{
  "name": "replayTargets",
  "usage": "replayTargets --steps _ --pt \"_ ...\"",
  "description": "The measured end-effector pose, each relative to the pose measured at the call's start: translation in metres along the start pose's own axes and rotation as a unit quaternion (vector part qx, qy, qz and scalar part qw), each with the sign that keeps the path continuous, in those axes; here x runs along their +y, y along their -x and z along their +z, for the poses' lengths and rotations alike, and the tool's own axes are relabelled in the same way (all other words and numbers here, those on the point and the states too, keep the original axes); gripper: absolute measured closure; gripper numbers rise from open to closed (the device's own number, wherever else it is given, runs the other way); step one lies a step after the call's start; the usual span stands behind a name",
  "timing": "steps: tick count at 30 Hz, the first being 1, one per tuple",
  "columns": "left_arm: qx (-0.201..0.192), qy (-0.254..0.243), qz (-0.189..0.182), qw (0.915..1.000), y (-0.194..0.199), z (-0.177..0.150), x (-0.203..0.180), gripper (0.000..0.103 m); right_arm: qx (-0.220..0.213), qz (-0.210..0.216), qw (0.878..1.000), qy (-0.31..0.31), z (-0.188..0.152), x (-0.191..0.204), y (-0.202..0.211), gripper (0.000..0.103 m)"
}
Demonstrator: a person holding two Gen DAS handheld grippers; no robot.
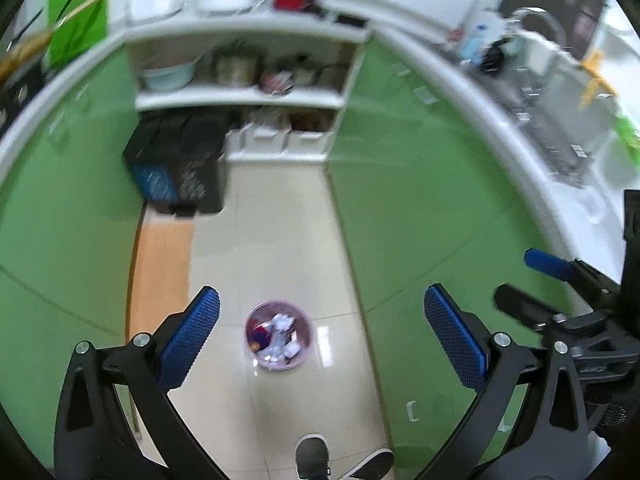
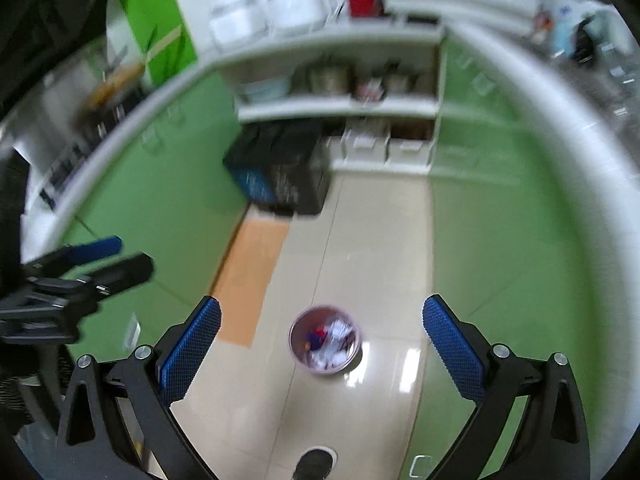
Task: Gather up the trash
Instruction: 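Move both tools back toward the counter, then grasp the clear plastic tray with the right gripper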
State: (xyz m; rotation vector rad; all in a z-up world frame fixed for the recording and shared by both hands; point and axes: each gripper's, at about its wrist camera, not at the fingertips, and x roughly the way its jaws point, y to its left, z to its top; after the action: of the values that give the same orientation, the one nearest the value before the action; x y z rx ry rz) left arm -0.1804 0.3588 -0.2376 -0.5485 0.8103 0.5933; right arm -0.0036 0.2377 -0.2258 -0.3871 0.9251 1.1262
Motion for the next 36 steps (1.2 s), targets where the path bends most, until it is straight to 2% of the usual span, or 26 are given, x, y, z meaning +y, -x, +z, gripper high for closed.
replayTargets --steps 1,5,9,15,20,25,30,36 --pt "-0.005 -0.009 -0.006 0.9999 0.01 0.005 -0.012 0.003 -0.021 -0.009 1.0 -0.009 0.003 -0.006 0.033 0.006" --pt "-0.023 -0.053 -0.049 0.9971 0.047 0.024 -0.071 0.003 -0.07 -0.045 0.996 -0.04 0.009 -0.034 0.115 0.006" --pt "-0.032 -0.096 -0.094 0.9904 0.064 0.039 -0.129 0.003 -0.104 -0.096 0.987 -0.076 -0.004 -0.07 0.177 0.006" --pt "-0.037 -0.178 -0.157 0.9708 0.07 0.055 -0.232 0.003 -0.132 -0.167 0.968 -0.133 -0.035 -0.131 0.243 0.006" --pt "-0.03 -0.216 -0.186 0.958 0.061 0.058 -0.301 0.003 -0.124 -0.199 0.96 -0.156 -0.053 -0.181 0.263 0.006" --pt "-0.015 -0.245 -0.185 0.9515 0.043 0.052 -0.359 0.003 -0.103 -0.204 0.959 -0.168 -0.064 -0.23 0.266 0.006" --pt "-0.001 -0.254 -0.174 0.9514 0.021 0.049 -0.393 0.003 -0.073 -0.204 0.963 -0.162 -0.068 -0.271 0.249 0.006" --pt "0.015 -0.249 -0.166 0.9541 0.001 0.046 -0.414 0.003 -0.009 -0.175 0.975 -0.138 -0.071 -0.312 0.201 0.006"
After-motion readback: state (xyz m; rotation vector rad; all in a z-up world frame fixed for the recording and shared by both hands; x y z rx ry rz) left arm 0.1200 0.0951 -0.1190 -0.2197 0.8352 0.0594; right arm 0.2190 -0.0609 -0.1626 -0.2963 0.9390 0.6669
